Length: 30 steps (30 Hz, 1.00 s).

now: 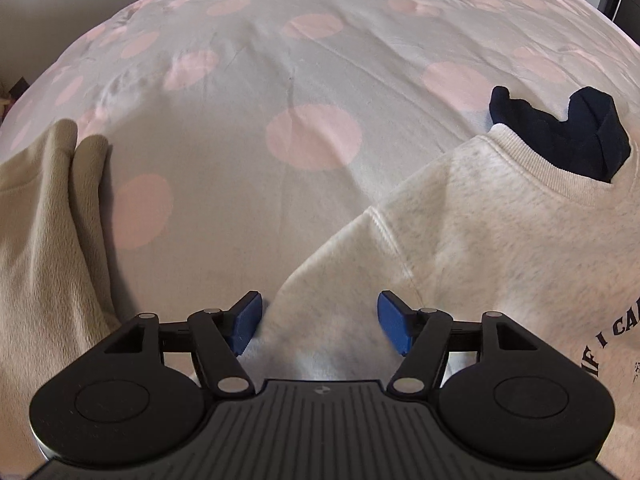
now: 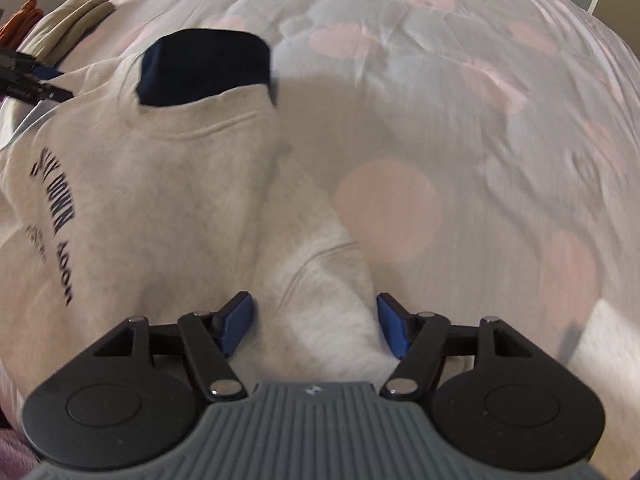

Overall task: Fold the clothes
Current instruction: 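Open both grippers and smooth the sweatshirt body flat on the bed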

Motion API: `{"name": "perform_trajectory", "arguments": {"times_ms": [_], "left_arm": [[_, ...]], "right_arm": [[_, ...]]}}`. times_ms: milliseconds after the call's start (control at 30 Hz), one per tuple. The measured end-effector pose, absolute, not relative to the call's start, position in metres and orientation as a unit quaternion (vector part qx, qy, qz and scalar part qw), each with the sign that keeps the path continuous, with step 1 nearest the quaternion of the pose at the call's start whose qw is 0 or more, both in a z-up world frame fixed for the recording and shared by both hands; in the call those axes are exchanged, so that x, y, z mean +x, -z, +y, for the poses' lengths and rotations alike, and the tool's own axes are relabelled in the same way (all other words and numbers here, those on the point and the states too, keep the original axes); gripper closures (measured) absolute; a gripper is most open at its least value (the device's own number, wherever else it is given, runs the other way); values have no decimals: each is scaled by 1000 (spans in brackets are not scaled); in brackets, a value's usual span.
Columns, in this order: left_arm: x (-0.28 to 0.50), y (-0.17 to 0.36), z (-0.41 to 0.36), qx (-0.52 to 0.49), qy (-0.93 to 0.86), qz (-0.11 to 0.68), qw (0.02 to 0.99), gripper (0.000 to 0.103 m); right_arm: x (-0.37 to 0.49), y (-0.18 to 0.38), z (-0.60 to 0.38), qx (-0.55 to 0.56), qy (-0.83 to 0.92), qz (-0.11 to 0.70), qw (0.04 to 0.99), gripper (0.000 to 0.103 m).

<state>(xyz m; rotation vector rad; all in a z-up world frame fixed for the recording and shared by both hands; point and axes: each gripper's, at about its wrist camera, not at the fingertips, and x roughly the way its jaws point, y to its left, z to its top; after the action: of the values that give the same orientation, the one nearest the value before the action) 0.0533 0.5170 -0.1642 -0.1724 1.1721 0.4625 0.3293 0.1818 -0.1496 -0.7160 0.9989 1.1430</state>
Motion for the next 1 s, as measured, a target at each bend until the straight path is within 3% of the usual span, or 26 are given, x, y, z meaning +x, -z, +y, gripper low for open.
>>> {"name": "perform_trajectory", "arguments": {"times_ms": [367, 567, 667, 733, 767, 867, 933, 1000], "left_arm": [[69, 146, 520, -68, -207, 533, 817, 41], [74, 171, 529, -106, -212, 550, 801, 41], [68, 172, 529, -128, -215, 538, 805, 52], [65, 170, 526, -130, -216, 531, 809, 77], [65, 168, 522, -126, -217, 529, 810, 88], [66, 160, 510, -110, -226, 528, 812, 98], [65, 153, 504, -97, -231, 525, 813, 98], [64, 142, 501, -90, -238, 519, 816, 99]], "right_arm": [[364, 121, 206, -264, -492, 447, 699, 30], [377, 156, 212, -251, -488, 499, 671, 39], [370, 163, 209, -250, -498, 495, 666, 44], [365, 161, 209, -248, -510, 494, 659, 80], [363, 159, 209, -248, -510, 492, 660, 80], [355, 147, 208, -261, -505, 466, 678, 89], [350, 139, 207, -269, -501, 448, 689, 96], [348, 127, 206, -278, -498, 431, 700, 96]]}}
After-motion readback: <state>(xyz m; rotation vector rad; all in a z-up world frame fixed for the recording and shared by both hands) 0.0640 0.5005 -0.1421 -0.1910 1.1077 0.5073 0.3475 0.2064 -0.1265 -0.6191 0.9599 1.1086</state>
